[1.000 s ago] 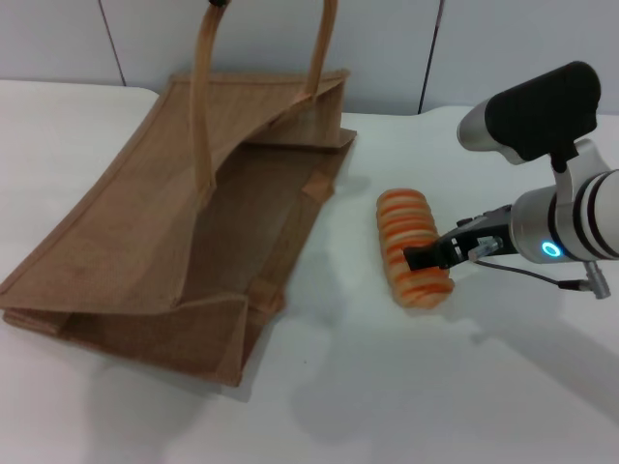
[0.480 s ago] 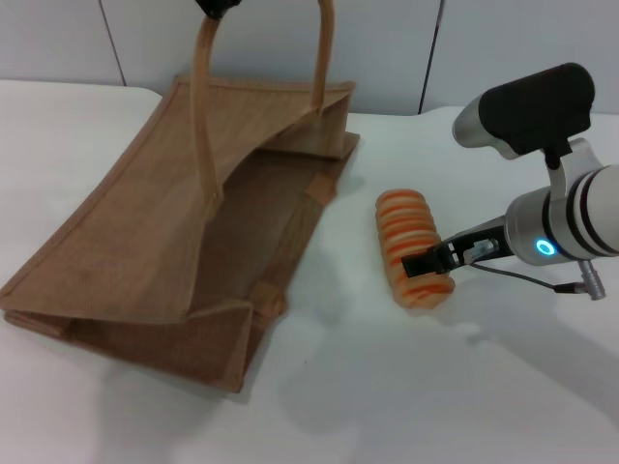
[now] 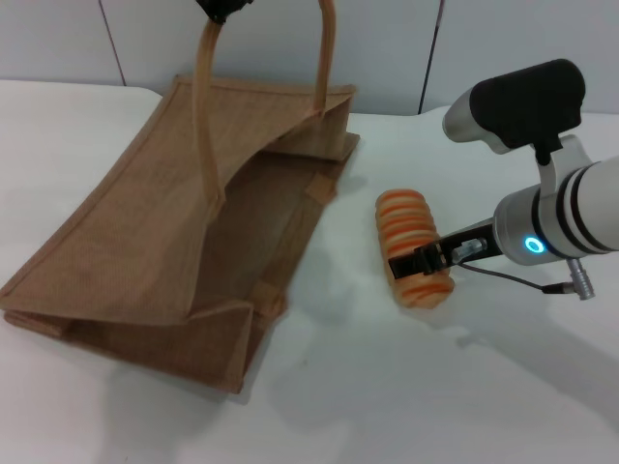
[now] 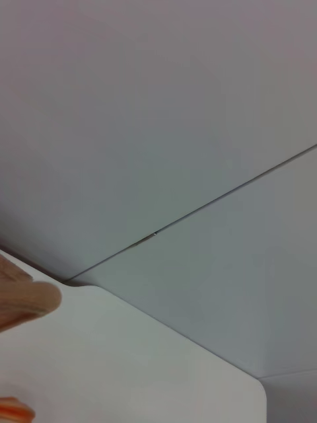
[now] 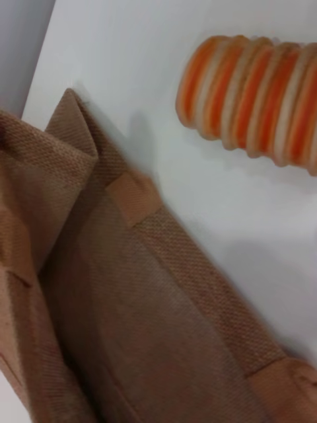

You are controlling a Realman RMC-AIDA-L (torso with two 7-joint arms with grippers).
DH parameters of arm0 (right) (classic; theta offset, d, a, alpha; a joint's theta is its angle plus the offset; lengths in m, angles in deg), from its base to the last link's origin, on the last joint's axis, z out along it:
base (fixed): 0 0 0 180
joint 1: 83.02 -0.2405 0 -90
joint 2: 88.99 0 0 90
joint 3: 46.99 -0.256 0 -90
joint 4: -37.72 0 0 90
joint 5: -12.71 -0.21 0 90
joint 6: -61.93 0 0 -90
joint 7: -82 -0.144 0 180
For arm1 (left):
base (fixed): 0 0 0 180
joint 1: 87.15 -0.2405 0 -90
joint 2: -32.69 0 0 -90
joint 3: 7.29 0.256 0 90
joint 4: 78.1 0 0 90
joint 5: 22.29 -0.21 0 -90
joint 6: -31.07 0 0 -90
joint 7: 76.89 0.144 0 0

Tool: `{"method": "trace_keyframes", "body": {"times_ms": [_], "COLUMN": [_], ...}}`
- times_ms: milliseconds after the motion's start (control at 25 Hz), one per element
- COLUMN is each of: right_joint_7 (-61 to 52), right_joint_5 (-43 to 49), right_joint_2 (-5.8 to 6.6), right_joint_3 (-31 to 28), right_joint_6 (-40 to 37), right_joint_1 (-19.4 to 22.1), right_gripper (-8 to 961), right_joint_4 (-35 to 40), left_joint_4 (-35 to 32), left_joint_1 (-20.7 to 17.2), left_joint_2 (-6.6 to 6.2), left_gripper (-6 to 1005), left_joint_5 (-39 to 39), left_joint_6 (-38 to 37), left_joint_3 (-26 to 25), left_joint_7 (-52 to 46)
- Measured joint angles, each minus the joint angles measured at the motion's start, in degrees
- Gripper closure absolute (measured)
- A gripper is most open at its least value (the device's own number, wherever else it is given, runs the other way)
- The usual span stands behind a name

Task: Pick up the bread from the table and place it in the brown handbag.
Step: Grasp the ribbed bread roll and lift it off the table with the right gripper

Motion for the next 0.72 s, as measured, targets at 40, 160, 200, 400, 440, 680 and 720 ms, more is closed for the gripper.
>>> {"method": "trace_keyframes", "body": {"times_ms": [40, 160, 200, 400, 440, 680, 720], "right_joint_7": [-0.5, -1.4, -1.4, -1.5, -1.5, -1.5, -1.5], "right_joint_5": [0.2, 0.6, 0.6, 0.6, 0.6, 0.6, 0.5], "right_joint_2": [0.0, 0.0, 0.0, 0.0, 0.0, -0.01, 0.0], "right_joint_3": [0.3, 0.7, 0.7, 0.5, 0.5, 0.8, 0.8], "right_joint_6": [0.0, -0.1, -0.1, -0.1, -0.1, -0.6, -0.8], "right_joint_1": [-0.2, -0.8, -1.0, -2.1, -2.4, -4.7, -5.0], "right_gripper": [62, 61, 61, 58, 56, 56, 56], "right_joint_4": [-0.1, -0.7, -0.9, -2.7, -3.2, -7.4, -8.0], "left_joint_4": [0.0, 0.0, 0.0, 0.1, 0.1, 0.3, 0.3], "left_joint_1": [0.0, 0.0, 0.0, 0.2, 0.2, 0.4, 0.4], "left_joint_2": [0.0, 0.01, -0.01, -0.03, -0.03, 0.0, 0.02], "left_gripper": [888, 888, 888, 888, 888, 889, 889], "left_joint_5": [0.0, 0.0, 0.0, 0.0, 0.0, 0.0, 0.0], "left_joint_6": [0.0, 0.0, 0.0, 0.0, -0.1, -0.4, -0.6], "left_joint_3": [0.0, 0.5, 0.6, 0.8, 0.8, 0.8, 0.8], "left_joint_7": [0.0, -0.5, -0.5, -0.6, -0.6, -0.6, -0.6]}}
